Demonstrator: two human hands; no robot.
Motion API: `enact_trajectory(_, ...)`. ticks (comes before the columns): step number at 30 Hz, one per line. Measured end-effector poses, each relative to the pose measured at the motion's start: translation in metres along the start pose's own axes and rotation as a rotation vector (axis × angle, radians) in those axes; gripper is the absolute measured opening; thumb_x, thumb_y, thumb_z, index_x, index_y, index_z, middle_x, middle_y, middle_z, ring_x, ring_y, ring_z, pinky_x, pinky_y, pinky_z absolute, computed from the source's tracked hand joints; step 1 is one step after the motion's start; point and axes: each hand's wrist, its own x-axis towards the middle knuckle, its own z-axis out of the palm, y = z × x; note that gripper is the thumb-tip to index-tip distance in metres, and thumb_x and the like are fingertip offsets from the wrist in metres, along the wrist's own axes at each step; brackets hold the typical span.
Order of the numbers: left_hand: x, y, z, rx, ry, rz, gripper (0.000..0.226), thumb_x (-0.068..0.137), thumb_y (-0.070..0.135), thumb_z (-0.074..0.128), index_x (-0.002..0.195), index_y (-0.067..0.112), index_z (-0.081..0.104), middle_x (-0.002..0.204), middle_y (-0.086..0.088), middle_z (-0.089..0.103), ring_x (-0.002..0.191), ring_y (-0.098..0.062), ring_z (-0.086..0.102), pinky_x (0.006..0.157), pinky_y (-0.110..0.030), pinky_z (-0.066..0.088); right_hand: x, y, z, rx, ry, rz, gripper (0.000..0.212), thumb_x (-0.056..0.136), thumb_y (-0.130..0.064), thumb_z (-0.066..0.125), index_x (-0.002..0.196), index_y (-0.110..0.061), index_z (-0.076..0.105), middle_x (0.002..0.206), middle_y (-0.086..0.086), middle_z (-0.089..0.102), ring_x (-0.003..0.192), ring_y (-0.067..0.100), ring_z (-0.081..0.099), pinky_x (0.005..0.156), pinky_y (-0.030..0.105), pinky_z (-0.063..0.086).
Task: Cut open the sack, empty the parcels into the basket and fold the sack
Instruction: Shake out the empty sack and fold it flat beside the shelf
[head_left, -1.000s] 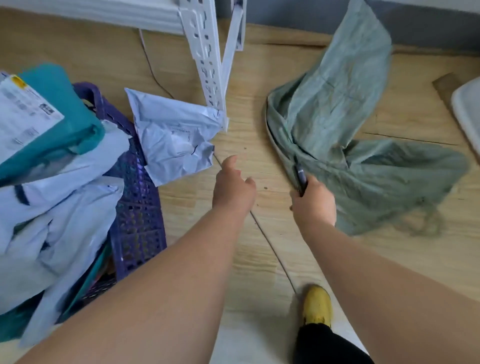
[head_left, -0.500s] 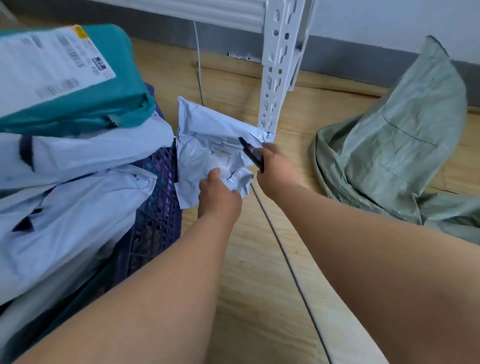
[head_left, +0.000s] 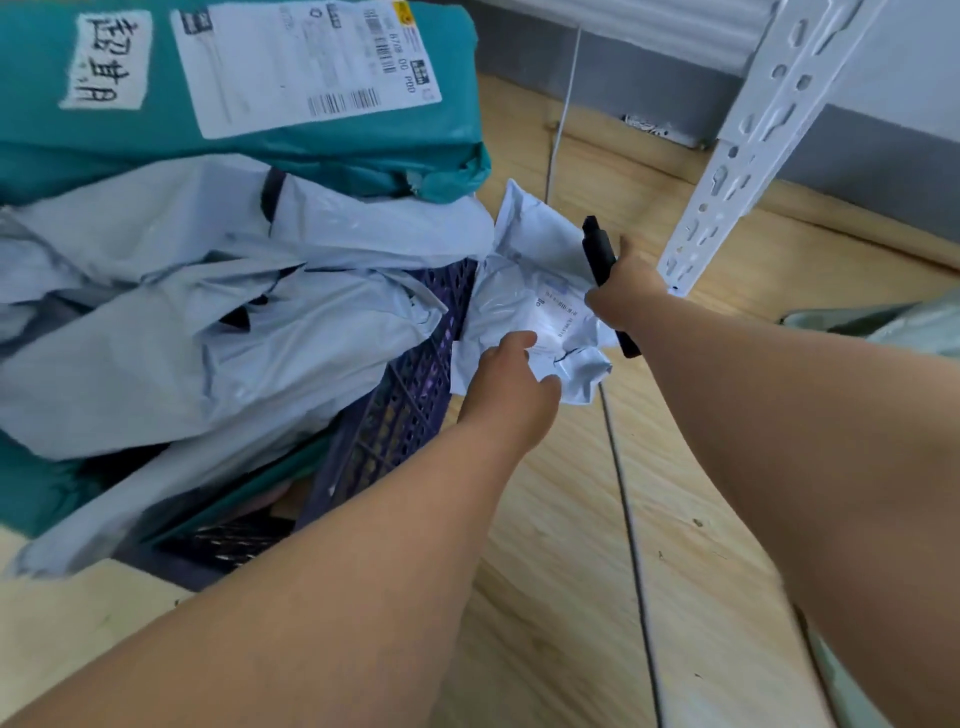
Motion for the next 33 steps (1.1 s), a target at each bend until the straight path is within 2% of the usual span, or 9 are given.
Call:
enact_trajectory(4,-0.001,0.004,-0.003,0.021,0.049,0.001,0.055,0.093,0.020,0.054,0.144,0.026,0.035,0.143,0.001,0.040,0.114,-0.020,0.052,0.081,-0.032,0.046,-0.006,0.007,-0.001,-0.135,-0.002,0.037,0.038,0.088,-0.007,0.055,0.125,-0.005,0.048,0.089,0.009,0.053,0.082,0.029,0.050,0.068,0.033,0.040)
enact_trajectory(7,-0.006,0.009,0.000,0.069,0.048,0.029,0.057,0.094,0.020,0.055,0.145,0.026,0.031,0.144,-0.001,0.040,0.115,-0.021,0.053,0.083,-0.035,0.049,-0.021,0.024,0.002,-0.118,0.045,0.100,0.019,0.088,-0.012,0.059,0.105,-0.003,0.061,0.071,0.007,0.050,0.077,0.029,0.053,0.062,0.031,0.041)
enact_trajectory(9,-0.010,0.013,0.000,0.138,0.069,0.071,0.063,0.093,0.019,0.057,0.147,0.029,0.027,0.146,-0.002,0.038,0.117,-0.023,0.053,0.089,-0.039,0.049,-0.035,0.035,0.004,-0.005,0.097,0.075,0.018,0.087,-0.016,0.060,0.099,-0.004,0.064,0.074,0.008,0.054,0.076,0.030,0.055,0.054,0.029,0.038)
enact_trajectory(13,-0.027,0.019,0.004,0.332,0.060,0.195,0.088,0.087,0.022,0.068,0.152,0.034,0.010,0.155,-0.003,0.020,0.134,-0.027,0.039,0.104,-0.043,0.041,-0.078,0.049,-0.005,0.182,0.218,-0.003,0.027,0.083,-0.025,0.063,0.102,-0.007,0.066,0.103,0.015,0.060,0.081,0.032,0.056,0.064,0.032,0.038)
enact_trajectory(18,-0.036,0.034,0.018,0.185,-0.044,0.202,0.126,0.067,0.034,0.086,0.152,0.034,-0.008,0.158,-0.003,0.012,0.143,-0.024,0.024,0.110,-0.038,0.031,-0.117,0.031,-0.049,0.205,0.076,0.017,0.017,0.081,-0.029,0.064,0.086,-0.013,0.060,0.069,0.003,0.056,0.070,0.027,0.056,0.055,0.029,0.039)
enact_trajectory(22,-0.044,0.068,0.018,0.095,0.032,0.347,0.120,0.071,0.031,0.084,0.153,0.025,-0.003,0.156,-0.008,0.021,0.138,-0.024,0.032,0.111,-0.036,0.032,-0.137,-0.004,-0.097,0.154,0.110,-0.020,0.029,0.082,-0.034,0.065,0.068,-0.017,0.047,0.065,0.002,0.049,0.058,0.020,0.048,0.047,0.027,0.031)
enact_trajectory(27,-0.045,0.120,-0.007,-0.244,0.095,0.444,0.114,0.058,0.025,0.082,0.146,0.046,0.013,0.142,-0.004,0.041,0.122,-0.022,0.053,0.098,-0.043,0.049,-0.169,-0.053,-0.155,0.130,0.183,-0.146,0.035,0.081,-0.045,0.066,0.068,-0.016,0.051,0.063,-0.001,0.048,0.064,0.021,0.051,0.051,0.028,0.034)
enact_trajectory(30,-0.050,0.152,-0.027,-0.246,0.179,0.579,0.111,0.068,0.018,0.079,0.145,0.050,0.006,0.139,-0.002,0.049,0.118,-0.016,0.057,0.099,-0.042,0.049,-0.188,-0.079,-0.184,0.133,0.230,-0.256,0.036,0.083,-0.040,0.065,0.061,-0.018,0.046,0.059,0.000,0.049,0.059,0.019,0.052,0.049,0.028,0.036)
enact_trajectory(33,-0.060,0.182,-0.051,-0.247,0.153,0.669,0.109,0.073,0.021,0.074,0.148,0.047,-0.002,0.143,-0.003,0.047,0.122,-0.018,0.055,0.101,-0.044,0.046,-0.207,-0.100,-0.203,0.148,0.300,-0.352,0.032,0.085,-0.036,0.063,0.061,-0.018,0.050,0.057,-0.001,0.048,0.054,0.014,0.048,0.048,0.026,0.036)
